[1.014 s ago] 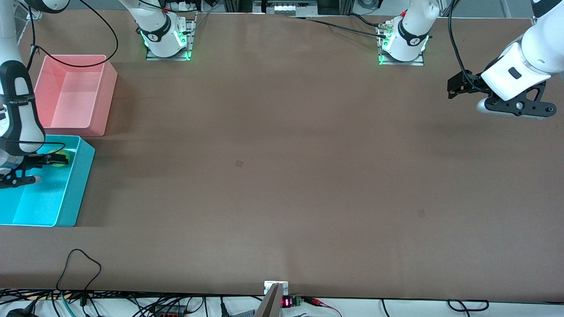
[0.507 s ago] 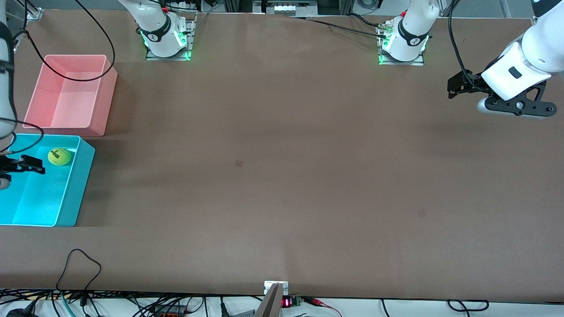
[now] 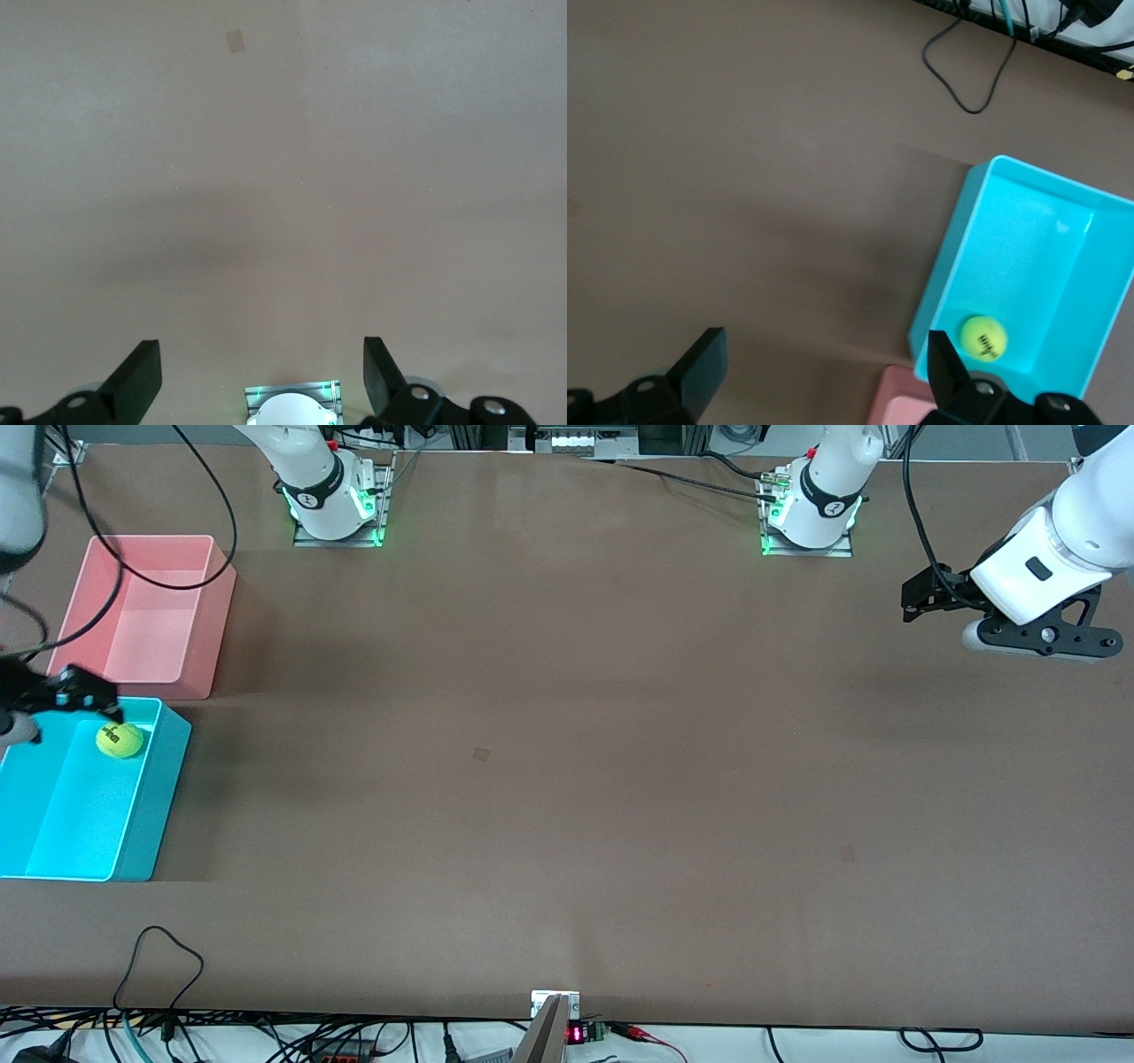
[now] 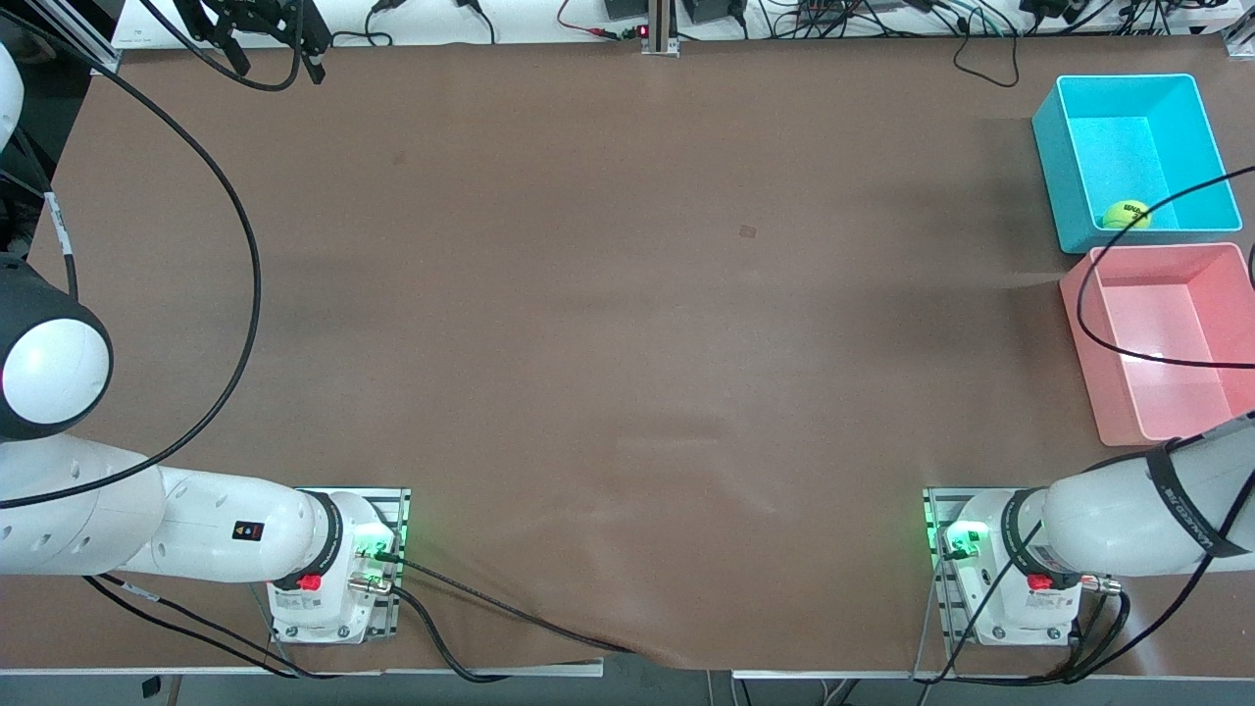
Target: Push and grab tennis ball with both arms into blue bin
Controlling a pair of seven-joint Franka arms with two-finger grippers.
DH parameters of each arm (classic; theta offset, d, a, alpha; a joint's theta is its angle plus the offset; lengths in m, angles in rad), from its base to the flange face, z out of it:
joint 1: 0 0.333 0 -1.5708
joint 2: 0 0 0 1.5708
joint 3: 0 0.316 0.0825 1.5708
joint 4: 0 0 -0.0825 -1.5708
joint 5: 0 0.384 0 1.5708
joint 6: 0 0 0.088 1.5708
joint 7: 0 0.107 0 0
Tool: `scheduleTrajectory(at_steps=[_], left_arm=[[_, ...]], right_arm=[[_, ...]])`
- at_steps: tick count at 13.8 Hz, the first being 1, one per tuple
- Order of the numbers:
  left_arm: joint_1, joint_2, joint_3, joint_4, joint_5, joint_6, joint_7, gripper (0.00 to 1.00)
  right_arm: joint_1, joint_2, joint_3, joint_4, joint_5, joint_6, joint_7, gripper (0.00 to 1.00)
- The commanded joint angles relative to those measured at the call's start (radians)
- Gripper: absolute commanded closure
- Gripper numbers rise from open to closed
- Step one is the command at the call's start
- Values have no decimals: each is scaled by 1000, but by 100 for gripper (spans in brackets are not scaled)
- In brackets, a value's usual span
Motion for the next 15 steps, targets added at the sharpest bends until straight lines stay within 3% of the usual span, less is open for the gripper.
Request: scheduleTrajectory(at_steps=[1, 9, 15], left_arm=[[8, -26, -3, -23, -7, 5, 2, 0], [16, -24, 6, -26, -7, 3, 2, 0], [26, -24, 5, -25, -7, 0, 2, 0]], right_arm=[[50, -50, 3, -30, -14, -51, 112, 0], [-5, -105, 34, -64, -11, -119, 124, 0], [-127, -111, 121, -79, -5, -122, 125, 0]])
